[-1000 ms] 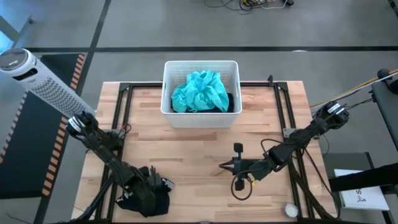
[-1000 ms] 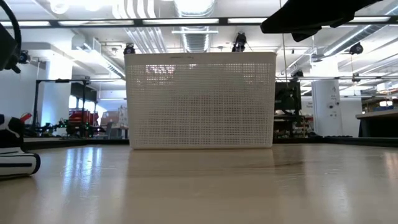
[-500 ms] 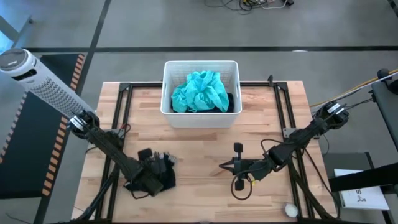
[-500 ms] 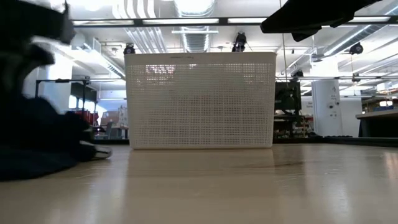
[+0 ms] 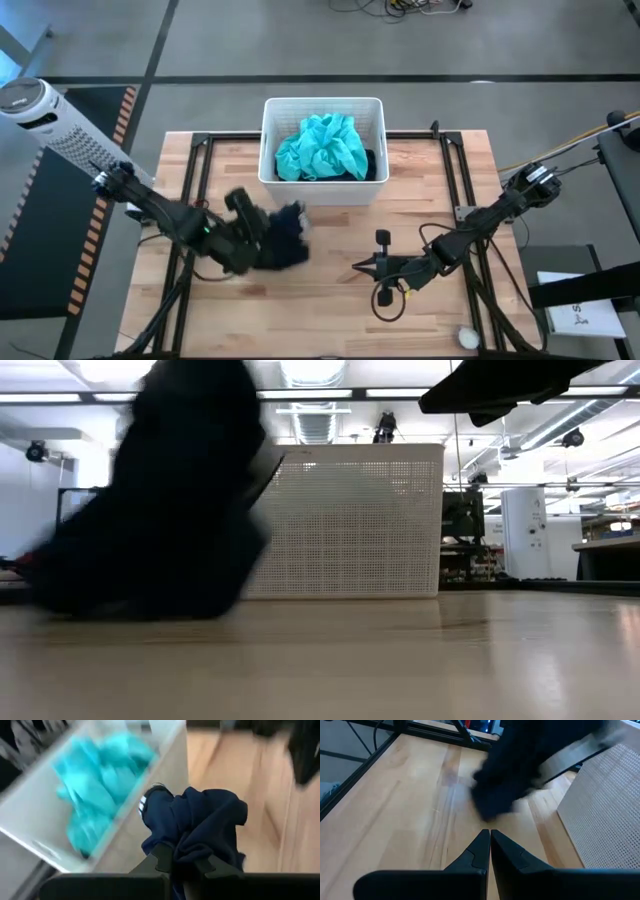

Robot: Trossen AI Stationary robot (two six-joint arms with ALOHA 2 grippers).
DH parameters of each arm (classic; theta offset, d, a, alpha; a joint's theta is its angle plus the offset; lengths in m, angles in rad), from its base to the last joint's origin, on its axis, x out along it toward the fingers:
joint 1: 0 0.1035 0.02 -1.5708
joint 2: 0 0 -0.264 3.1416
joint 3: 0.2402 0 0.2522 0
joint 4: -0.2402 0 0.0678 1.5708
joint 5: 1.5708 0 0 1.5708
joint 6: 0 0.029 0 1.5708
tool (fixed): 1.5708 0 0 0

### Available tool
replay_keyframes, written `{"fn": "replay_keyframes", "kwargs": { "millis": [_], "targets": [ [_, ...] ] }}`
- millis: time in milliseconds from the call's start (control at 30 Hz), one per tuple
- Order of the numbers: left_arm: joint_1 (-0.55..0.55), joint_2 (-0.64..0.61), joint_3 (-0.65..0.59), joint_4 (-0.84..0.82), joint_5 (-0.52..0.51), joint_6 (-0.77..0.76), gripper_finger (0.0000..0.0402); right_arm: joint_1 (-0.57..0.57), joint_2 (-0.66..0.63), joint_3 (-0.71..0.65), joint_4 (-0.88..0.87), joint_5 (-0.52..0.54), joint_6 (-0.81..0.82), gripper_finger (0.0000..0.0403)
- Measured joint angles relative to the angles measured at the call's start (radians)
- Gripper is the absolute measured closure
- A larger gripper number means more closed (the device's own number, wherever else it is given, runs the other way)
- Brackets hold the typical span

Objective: Sort clothes
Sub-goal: Put the blue underwear into the white laundry bin

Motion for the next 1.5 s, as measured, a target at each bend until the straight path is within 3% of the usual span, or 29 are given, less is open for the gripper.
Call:
{"fn": "replay_keyframes", "kwargs": {
  "millis": [133, 300, 500, 767, 967, 1233, 1500],
  "targets": [
    [0.075, -0.038, 0.098, 0.092, -0.034, 0.209, 0.0401, 0.000, 0.000, 0.000, 0.000, 0.000, 0.000, 0.0403],
    [0.208, -0.055, 0.179, 0.323, -0.024, 0.551, 0.0401, 0.000, 0.000, 0.000, 0.000, 0.000, 0.000, 0.0403],
    [0.425, -0.016, 0.300, 0.476, 0.175, 0.798, 0.0401, 0.000, 0.000, 0.000, 0.000, 0.000, 0.000, 0.0403],
    [0.700, 0.131, 0.521, 0.477, 0.385, 0.888, 0.0401, 0.000, 0.000, 0.000, -0.002, 0.001, -0.002, 0.0403],
    [0.818, 0.278, 0.668, 0.469, 0.558, 0.886, 0.0401, 0.000, 0.000, -0.001, -0.007, 0.001, -0.002, 0.0403],
    [0.875, 0.417, 0.722, 0.453, 0.586, 0.904, 0.0401, 0.000, 0.000, -0.001, -0.008, 0.001, 0.001, 0.0403],
    [1.003, 0.487, 0.722, 0.441, 0.612, 0.890, 0.0401, 0.000, 0.000, -0.001, -0.008, 0.001, 0.001, 0.0403]
  ]
}}
